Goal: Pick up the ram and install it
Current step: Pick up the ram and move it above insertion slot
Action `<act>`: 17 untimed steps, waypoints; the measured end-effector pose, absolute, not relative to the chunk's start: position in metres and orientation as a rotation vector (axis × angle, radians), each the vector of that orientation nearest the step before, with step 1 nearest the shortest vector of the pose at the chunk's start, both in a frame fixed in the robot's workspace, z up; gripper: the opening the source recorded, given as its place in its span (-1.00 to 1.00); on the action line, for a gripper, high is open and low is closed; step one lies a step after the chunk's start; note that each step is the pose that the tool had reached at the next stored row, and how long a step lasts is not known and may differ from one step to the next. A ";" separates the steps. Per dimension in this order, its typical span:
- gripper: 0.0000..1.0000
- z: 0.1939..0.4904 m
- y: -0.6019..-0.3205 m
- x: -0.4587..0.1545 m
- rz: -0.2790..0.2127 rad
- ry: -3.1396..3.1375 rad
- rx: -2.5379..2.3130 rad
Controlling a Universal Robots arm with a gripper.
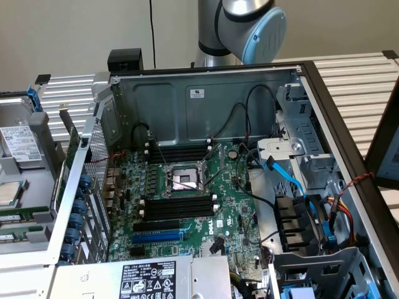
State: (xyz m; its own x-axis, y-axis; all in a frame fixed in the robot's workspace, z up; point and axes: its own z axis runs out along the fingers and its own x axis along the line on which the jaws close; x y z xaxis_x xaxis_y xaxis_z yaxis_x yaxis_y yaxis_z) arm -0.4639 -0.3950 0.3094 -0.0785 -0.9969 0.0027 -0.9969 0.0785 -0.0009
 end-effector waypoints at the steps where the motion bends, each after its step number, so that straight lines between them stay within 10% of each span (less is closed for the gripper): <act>1: -0.27 0.308 -0.395 -0.464 0.004 -2.306 2.132; 17: -0.11 0.278 -0.404 -0.464 0.004 -2.302 2.135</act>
